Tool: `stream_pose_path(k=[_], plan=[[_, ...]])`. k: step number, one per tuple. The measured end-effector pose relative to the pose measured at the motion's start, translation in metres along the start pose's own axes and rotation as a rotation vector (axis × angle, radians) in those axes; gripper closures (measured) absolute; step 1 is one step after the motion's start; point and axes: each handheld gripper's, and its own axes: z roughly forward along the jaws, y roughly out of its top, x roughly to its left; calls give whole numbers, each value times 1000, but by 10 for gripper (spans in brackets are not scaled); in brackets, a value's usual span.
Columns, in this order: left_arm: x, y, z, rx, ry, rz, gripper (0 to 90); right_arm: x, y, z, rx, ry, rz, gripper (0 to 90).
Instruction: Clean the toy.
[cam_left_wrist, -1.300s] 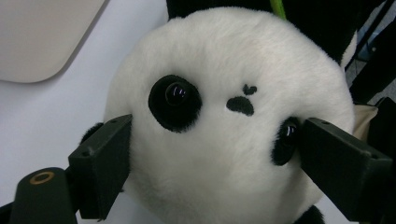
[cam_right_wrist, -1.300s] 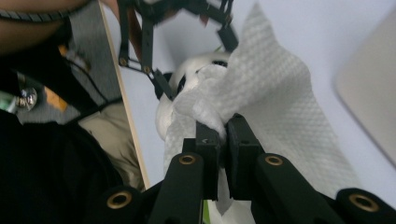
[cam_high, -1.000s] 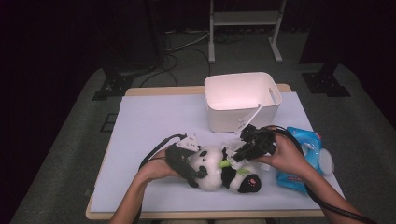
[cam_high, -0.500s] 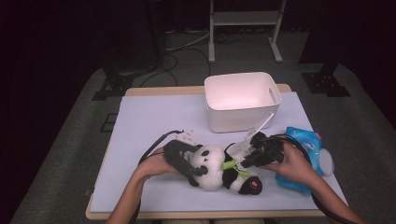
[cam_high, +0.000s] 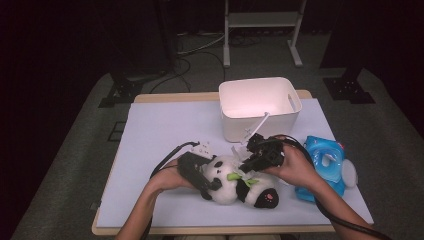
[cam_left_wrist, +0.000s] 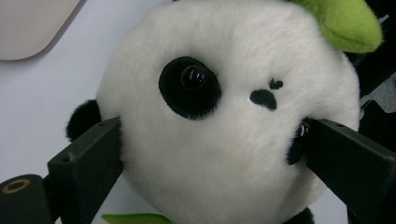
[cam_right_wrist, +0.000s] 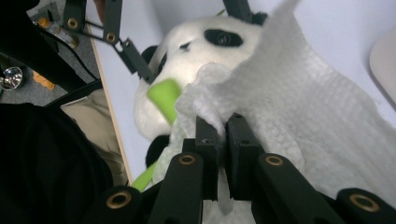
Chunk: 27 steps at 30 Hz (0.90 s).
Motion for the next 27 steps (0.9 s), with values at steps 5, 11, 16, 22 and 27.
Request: stream_pose_path(k=[5, 11, 16, 22, 27], plan=[[0, -1, 0, -7, 4, -3, 61, -5, -9, -6, 4, -1, 33, 845], [-3, -1, 0, -5, 13, -2, 61, 0, -43, -17, 21, -18, 70, 844], [-3, -2, -1, -5, 14, -7, 67, 2, -67, -22, 40, 0, 100, 844], [-3, -3, -1, -8, 13, -16, 67, 9, -68, -29, 17, -19, 47, 788], [-3, -3, -1, -6, 15, -18, 66, 16, -51, -37, -20, -55, -21, 696]])
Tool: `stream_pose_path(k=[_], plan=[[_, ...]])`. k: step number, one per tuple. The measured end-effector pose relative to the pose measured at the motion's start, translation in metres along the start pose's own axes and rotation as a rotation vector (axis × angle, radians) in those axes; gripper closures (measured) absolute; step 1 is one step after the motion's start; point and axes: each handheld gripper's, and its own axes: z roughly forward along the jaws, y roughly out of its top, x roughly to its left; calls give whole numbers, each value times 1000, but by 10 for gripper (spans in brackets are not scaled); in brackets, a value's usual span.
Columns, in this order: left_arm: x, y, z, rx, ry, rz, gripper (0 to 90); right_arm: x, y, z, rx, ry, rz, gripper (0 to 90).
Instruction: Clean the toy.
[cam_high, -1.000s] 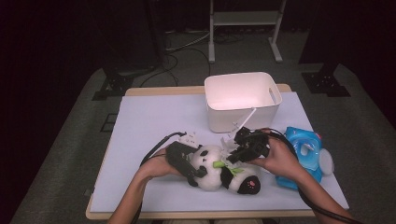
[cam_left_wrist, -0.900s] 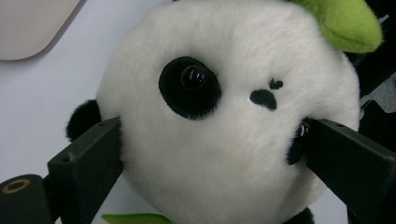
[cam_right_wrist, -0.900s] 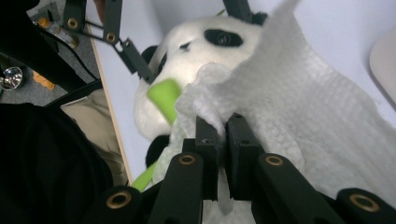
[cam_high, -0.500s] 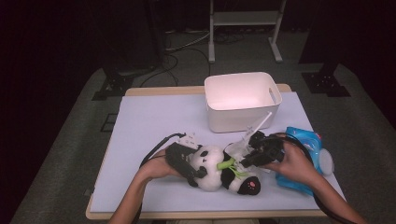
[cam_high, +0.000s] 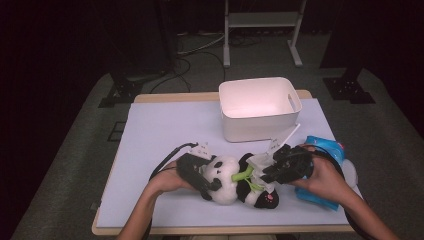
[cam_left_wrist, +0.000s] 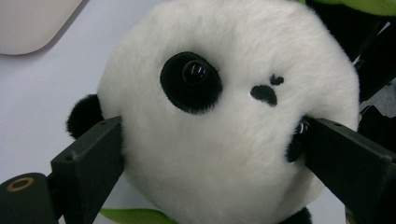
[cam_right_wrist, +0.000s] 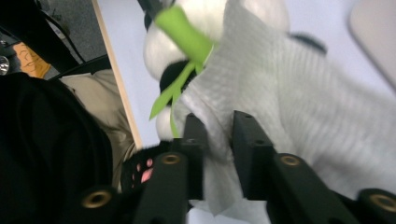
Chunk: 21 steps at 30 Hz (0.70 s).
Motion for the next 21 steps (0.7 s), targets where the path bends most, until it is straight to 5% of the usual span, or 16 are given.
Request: stream_pose_path(k=[6, 10, 21], plan=[[0, 0, 0, 2, 2, 3, 66, -4, 4, -8, -15, -74, -19, 575], [-1, 1, 0, 5, 0, 3, 67, -13, -2, -4, 9, -114, 12, 551], [-2, 1, 1, 12, -13, -41, 68, -44, 3, 21, 7, -163, 35, 709]])
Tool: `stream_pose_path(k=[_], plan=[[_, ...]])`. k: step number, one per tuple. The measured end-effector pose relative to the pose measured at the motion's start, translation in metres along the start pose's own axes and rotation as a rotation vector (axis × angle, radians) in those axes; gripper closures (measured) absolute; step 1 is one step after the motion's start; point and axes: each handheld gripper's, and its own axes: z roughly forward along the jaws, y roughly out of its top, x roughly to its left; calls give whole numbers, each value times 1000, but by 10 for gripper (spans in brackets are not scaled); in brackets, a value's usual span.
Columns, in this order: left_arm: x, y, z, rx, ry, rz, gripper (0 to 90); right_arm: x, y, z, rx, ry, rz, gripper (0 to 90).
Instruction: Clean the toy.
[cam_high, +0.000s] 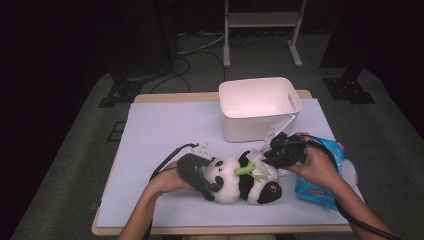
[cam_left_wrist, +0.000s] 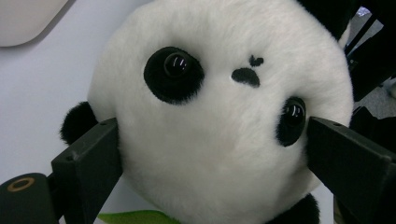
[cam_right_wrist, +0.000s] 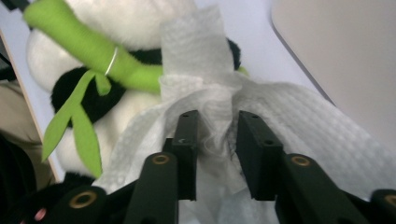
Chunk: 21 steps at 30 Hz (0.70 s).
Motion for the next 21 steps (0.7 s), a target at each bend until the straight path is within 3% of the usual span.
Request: stream_pose_path(k=[3, 5, 8, 12, 21], plan=[[0, 0, 0, 4, 8, -4, 74, -2, 3, 4, 2, 14, 9, 790], [-1, 0, 1, 5, 18, -8, 85, -1, 4, 9, 6, 59, 18, 850], [0, 1, 1, 15, 27, -9, 85, 2, 3, 11, 7, 70, 12, 867], [0, 1, 1, 15, 27, -4, 84, 0, -2, 3, -6, 129, 29, 872], [-1, 1, 1, 23, 30, -2, 84, 4, -34, -8, 12, 175, 65, 871]])
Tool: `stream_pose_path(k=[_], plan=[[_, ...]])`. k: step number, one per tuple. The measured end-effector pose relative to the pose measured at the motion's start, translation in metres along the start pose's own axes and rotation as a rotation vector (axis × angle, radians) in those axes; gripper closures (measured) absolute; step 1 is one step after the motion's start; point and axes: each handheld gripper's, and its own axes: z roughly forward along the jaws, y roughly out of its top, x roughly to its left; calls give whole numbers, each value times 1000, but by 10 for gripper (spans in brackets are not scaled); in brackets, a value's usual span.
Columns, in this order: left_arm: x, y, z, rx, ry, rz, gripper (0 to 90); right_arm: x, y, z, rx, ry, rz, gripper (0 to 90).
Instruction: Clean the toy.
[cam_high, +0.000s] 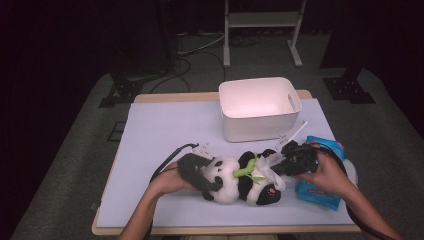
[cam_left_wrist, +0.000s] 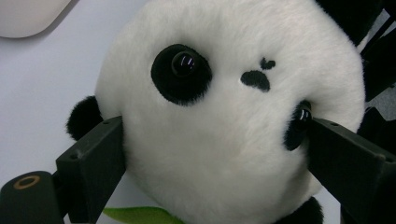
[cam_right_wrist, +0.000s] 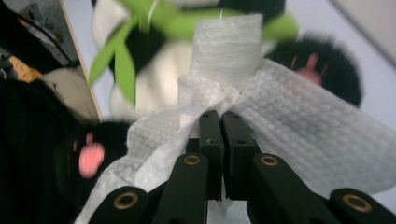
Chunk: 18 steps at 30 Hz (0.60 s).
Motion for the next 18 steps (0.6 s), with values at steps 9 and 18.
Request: stream_pose_path(k=[9, 18], plan=[[-3, 1, 0, 13, 8, 22, 77, 13, -7, -2, -49, 67, -23, 870], [-3, 2, 0, 18, 8, 18, 76, 35, 36, 14, -50, 109, -140, 866]])
